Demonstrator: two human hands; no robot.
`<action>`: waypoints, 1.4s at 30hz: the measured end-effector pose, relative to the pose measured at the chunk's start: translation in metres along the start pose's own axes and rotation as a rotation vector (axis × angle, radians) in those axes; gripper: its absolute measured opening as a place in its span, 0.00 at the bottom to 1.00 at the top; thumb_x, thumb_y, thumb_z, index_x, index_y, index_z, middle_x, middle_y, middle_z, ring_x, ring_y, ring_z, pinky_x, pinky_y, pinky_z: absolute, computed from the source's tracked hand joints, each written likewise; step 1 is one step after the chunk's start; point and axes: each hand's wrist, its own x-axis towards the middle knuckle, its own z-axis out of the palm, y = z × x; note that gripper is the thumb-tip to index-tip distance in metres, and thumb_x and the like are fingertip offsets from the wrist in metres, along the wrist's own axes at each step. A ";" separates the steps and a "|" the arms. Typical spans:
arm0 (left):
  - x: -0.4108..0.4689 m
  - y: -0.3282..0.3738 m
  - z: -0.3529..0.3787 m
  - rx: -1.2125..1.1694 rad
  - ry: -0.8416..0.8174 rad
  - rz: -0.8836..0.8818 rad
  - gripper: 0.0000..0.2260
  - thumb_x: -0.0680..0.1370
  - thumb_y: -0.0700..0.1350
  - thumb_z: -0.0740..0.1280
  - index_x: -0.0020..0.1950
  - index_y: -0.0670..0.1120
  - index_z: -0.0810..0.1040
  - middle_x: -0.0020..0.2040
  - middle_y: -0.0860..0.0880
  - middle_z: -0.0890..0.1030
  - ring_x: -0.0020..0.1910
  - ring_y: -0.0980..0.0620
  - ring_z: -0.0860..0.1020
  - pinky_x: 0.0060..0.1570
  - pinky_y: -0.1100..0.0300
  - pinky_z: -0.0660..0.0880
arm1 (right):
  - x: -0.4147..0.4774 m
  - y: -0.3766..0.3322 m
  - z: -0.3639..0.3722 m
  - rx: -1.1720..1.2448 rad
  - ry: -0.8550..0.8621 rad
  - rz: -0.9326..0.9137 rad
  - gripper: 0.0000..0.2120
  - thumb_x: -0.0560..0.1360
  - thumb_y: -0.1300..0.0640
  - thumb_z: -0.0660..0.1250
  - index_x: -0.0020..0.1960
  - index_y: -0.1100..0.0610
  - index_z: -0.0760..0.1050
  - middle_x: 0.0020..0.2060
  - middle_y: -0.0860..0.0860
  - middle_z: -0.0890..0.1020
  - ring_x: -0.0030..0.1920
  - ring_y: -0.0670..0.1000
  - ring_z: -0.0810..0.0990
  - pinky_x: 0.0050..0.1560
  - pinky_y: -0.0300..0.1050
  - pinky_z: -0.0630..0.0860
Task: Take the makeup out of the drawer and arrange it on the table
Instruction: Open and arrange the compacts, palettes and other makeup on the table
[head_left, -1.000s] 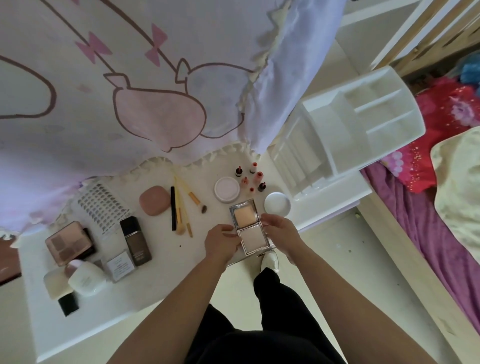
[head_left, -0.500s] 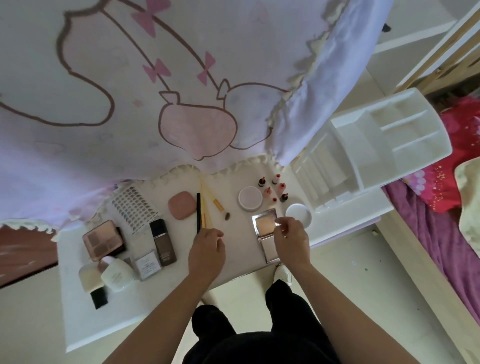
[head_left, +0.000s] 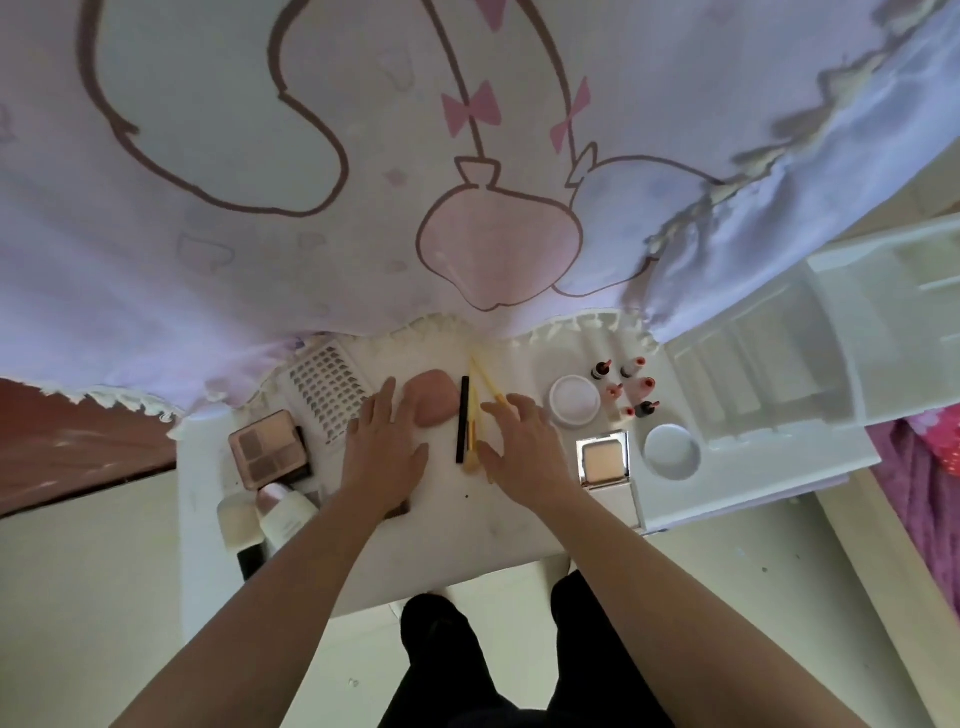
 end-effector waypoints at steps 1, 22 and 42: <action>0.007 -0.001 -0.001 0.006 -0.008 0.026 0.34 0.78 0.51 0.66 0.79 0.50 0.52 0.81 0.44 0.49 0.77 0.39 0.54 0.72 0.44 0.58 | 0.002 -0.003 0.003 -0.008 -0.036 0.008 0.27 0.77 0.48 0.68 0.75 0.50 0.68 0.75 0.57 0.65 0.73 0.59 0.66 0.70 0.53 0.65; -0.025 -0.086 -0.077 -1.196 0.280 -0.526 0.27 0.71 0.50 0.78 0.64 0.44 0.72 0.54 0.47 0.80 0.48 0.54 0.80 0.38 0.62 0.77 | 0.013 -0.092 0.038 0.159 -0.430 -0.099 0.28 0.80 0.61 0.57 0.79 0.55 0.59 0.80 0.52 0.57 0.77 0.59 0.59 0.76 0.54 0.62; -0.088 0.013 -0.134 -1.775 -0.031 -0.174 0.19 0.80 0.48 0.66 0.63 0.36 0.76 0.61 0.35 0.79 0.63 0.38 0.78 0.66 0.44 0.73 | -0.067 -0.104 -0.105 0.815 -0.060 -0.203 0.14 0.77 0.47 0.71 0.63 0.46 0.81 0.56 0.39 0.84 0.58 0.36 0.80 0.55 0.29 0.74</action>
